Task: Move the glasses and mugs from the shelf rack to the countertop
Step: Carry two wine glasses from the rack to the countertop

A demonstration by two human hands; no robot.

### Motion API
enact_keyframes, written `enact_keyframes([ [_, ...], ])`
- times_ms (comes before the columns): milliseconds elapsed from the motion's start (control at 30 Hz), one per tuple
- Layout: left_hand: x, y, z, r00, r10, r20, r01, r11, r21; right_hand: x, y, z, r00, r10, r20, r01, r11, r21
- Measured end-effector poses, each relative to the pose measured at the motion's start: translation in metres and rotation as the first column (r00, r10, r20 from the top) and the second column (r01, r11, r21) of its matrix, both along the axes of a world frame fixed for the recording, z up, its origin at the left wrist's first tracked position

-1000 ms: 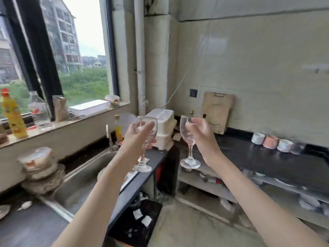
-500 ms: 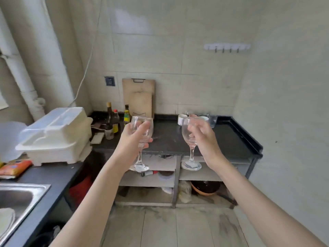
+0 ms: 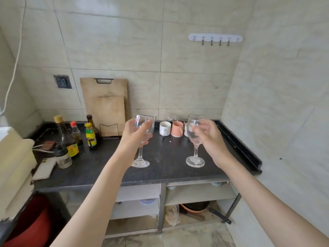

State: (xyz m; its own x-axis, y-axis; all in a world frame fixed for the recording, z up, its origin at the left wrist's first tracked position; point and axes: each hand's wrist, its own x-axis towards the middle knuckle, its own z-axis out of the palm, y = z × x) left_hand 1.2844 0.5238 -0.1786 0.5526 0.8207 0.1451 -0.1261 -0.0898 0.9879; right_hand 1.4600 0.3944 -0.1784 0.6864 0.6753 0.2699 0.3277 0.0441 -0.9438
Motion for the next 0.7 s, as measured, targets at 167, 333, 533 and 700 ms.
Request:
enact_keyframes([
  [167,0.059,0.054,-0.032,0.999,0.009,-0.037,-0.011,0.998,-0.067,0.055,0.048,-0.026,1.0,-0.012,-0.027,0.011,0.999,-0.04],
  [333,0.125,0.117,-0.065,0.99,0.056,-0.128,-0.065,0.996,-0.065,0.12,0.11,-0.049,0.999,0.022,0.04,-0.019,0.997,-0.079],
  [533,0.205,0.191,-0.103,0.968,0.132,-0.214,-0.156,0.983,-0.098,0.212,0.187,-0.095,0.989,0.137,-0.056,-0.144,0.976,-0.162],
  [700,0.249,0.227,-0.153,0.936,0.145,-0.32,-0.208,0.963,-0.172,0.27,0.23,-0.135,0.983,0.153,-0.101,-0.177,0.932,-0.317],
])
